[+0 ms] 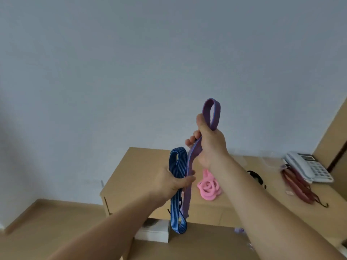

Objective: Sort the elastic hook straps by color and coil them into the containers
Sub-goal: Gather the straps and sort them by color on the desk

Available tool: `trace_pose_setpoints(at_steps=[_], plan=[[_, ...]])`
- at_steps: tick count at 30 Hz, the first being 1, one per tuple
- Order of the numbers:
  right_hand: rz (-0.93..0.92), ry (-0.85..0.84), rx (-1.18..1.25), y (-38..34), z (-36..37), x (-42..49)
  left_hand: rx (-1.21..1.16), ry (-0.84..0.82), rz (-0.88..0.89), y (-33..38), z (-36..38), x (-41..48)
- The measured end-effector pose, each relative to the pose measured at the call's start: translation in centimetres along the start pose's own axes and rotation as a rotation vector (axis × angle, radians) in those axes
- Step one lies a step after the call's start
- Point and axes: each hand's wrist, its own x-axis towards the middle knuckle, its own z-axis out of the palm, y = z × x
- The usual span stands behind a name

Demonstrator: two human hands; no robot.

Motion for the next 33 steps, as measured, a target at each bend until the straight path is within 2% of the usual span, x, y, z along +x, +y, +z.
trace_pose_setpoints(at_steps=[3,6,9,11,13,14,15,18,20,22,25,29,33], plan=[[-0.025,0.107,0.044,-2.6,-4.0,1.3,0.018,0.011,-0.006,0.5,3.3,1.2],[-0.039,0.277,-0.077,-4.2,-10.3,2.3,0.021,-0.169,-0.034,2.0,5.2,2.4],[0.058,0.445,-0.130,-4.4,-17.1,2.6,0.062,-0.280,-0.036,4.2,7.0,4.3],[-0.052,0.629,-0.358,-3.7,-20.5,2.6,0.078,-0.260,-0.021,5.4,8.6,6.0],[-0.262,0.732,-0.752,-3.1,-23.0,2.1,0.107,-0.262,-0.010,5.9,10.5,7.5],[-0.347,0.704,-0.874,-3.0,-23.7,1.6,0.136,-0.277,-0.010,6.0,11.5,8.2],[-0.390,0.600,-0.903,-3.0,-24.0,1.3,0.169,-0.302,-0.012,6.0,12.6,8.9],[-0.284,0.086,-0.726,-3.4,-24.9,0.7,0.209,-0.444,-0.029,6.0,16.1,10.6],[-0.200,-0.120,-0.533,-3.5,-26.0,0.8,0.198,-0.523,-0.043,6.1,18.2,12.0],[-0.155,-0.121,-0.522,-3.9,-27.0,0.7,0.196,-0.535,-0.037,6.3,19.6,14.0],[-0.173,0.015,-0.613,-5.0,-28.5,2.1,0.212,-0.563,-0.022,5.9,20.8,17.6],[-0.212,0.038,-0.515,-9.1,-29.0,5.8,0.179,-0.755,-0.079,4.2,22.8,20.9],[-0.278,0.145,-0.409,-11.6,-29.6,9.3,0.033,-0.759,-0.166,1.8,24.9,24.1]])
